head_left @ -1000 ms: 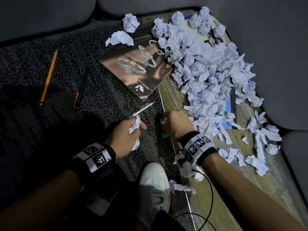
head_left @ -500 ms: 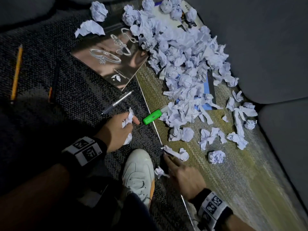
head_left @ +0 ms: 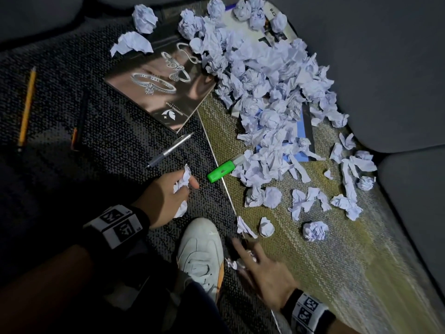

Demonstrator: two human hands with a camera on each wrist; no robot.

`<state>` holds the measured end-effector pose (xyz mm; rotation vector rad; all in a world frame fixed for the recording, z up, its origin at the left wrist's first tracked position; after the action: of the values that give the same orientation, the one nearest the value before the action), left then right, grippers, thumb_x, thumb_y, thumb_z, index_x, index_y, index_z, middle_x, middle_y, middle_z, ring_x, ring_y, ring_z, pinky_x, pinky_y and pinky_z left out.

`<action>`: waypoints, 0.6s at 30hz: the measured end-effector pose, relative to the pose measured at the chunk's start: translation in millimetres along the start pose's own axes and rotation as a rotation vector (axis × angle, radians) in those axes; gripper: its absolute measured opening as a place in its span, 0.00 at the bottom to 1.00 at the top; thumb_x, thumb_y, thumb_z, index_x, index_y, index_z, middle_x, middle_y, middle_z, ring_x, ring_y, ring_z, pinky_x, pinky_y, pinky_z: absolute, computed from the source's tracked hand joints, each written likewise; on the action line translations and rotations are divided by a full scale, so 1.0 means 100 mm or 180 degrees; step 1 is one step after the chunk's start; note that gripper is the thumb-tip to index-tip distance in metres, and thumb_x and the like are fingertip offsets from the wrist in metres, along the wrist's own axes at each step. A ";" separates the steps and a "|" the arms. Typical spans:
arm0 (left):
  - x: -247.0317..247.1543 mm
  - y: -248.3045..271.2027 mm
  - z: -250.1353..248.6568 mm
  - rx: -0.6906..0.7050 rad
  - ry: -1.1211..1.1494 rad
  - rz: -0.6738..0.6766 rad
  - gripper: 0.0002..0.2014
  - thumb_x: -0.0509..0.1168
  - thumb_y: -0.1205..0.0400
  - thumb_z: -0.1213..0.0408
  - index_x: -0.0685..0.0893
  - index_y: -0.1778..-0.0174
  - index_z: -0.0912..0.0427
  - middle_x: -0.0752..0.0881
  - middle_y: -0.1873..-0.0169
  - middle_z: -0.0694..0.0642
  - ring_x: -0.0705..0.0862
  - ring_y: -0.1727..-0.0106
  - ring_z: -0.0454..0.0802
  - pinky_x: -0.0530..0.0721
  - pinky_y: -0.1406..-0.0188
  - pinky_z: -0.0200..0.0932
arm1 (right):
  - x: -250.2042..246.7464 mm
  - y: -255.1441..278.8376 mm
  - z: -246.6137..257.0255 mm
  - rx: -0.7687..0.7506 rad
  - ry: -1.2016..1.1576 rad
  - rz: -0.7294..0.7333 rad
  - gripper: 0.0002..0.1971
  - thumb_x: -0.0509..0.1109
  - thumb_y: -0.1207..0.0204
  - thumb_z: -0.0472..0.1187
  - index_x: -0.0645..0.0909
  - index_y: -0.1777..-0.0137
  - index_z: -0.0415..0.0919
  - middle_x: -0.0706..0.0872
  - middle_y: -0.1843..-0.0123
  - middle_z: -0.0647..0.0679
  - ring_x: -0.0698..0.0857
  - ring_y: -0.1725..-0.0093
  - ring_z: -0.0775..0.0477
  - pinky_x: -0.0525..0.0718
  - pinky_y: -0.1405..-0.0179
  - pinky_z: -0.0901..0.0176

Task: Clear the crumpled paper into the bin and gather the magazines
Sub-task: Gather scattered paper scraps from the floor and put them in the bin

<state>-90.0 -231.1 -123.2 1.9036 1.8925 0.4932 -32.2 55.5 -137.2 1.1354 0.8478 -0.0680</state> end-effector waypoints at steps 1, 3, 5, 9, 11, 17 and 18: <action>0.00 0.00 -0.01 0.0014 -0.0018 -0.0033 0.12 0.52 0.13 0.70 0.81 0.51 0.61 0.72 0.71 0.62 0.72 0.76 0.43 0.74 0.75 0.31 | 0.04 0.01 0.04 -0.0028 0.0065 0.0181 0.33 0.43 0.16 0.64 0.24 0.22 0.66 0.59 0.23 0.43 0.83 0.58 0.49 0.87 0.66 0.57; 0.00 0.02 -0.03 0.0060 -0.0099 -0.0091 0.11 0.52 0.13 0.70 0.81 0.50 0.64 0.73 0.71 0.62 0.73 0.77 0.37 0.75 0.75 0.27 | 0.05 -0.02 0.06 0.0014 0.0213 0.0305 0.30 0.48 0.15 0.61 0.32 0.21 0.68 0.57 0.21 0.41 0.83 0.50 0.43 0.89 0.60 0.50; 0.00 0.03 -0.04 0.0045 -0.0102 -0.0080 0.12 0.52 0.12 0.69 0.81 0.48 0.66 0.73 0.70 0.63 0.72 0.78 0.38 0.74 0.75 0.25 | 0.05 -0.10 0.01 0.0103 0.0275 0.0221 0.27 0.56 0.14 0.45 0.45 0.24 0.64 0.57 0.21 0.42 0.85 0.55 0.43 0.88 0.62 0.51; 0.00 0.02 -0.04 -0.0013 -0.0036 -0.0041 0.12 0.52 0.12 0.67 0.81 0.51 0.63 0.72 0.70 0.63 0.72 0.74 0.43 0.75 0.75 0.31 | -0.20 -0.21 -0.05 0.0370 -0.0069 -0.0365 0.19 0.59 0.16 0.41 0.56 0.31 0.57 0.69 0.30 0.49 0.82 0.68 0.51 0.85 0.69 0.62; 0.00 0.00 -0.03 -0.0072 0.0039 -0.0043 0.12 0.52 0.12 0.70 0.81 0.51 0.64 0.71 0.70 0.63 0.71 0.72 0.49 0.74 0.77 0.33 | -0.38 -0.29 -0.06 0.0577 -0.0214 -0.0732 0.21 0.57 0.15 0.43 0.52 0.29 0.55 0.75 0.37 0.49 0.76 0.71 0.53 0.74 0.75 0.67; 0.02 -0.02 -0.03 -0.0235 0.0292 -0.0016 0.12 0.51 0.12 0.72 0.80 0.52 0.65 0.68 0.69 0.61 0.66 0.74 0.48 0.70 0.81 0.35 | -0.46 -0.51 -0.03 0.0938 -0.0185 -0.0567 0.22 0.54 0.14 0.41 0.51 0.23 0.49 0.69 0.33 0.44 0.82 0.65 0.44 0.84 0.67 0.51; 0.03 -0.02 -0.02 -0.0243 0.0319 0.0004 0.12 0.51 0.12 0.72 0.80 0.53 0.64 0.67 0.69 0.61 0.65 0.74 0.49 0.70 0.81 0.37 | -0.50 -0.49 -0.04 0.0903 -0.0259 -0.0620 0.16 0.53 0.13 0.44 0.58 0.28 0.47 0.71 0.36 0.46 0.84 0.63 0.43 0.85 0.64 0.48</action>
<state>-93.3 -228.5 -122.5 1.8630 1.9060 0.6629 -91.2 18.4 -144.3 1.3017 0.8926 -0.4040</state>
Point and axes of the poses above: each hand's wrist, its own y-axis away from the middle knuckle, its own x-axis out of the palm, z = x × y, the point moved 4 cm from there along -y, towards the middle knuckle
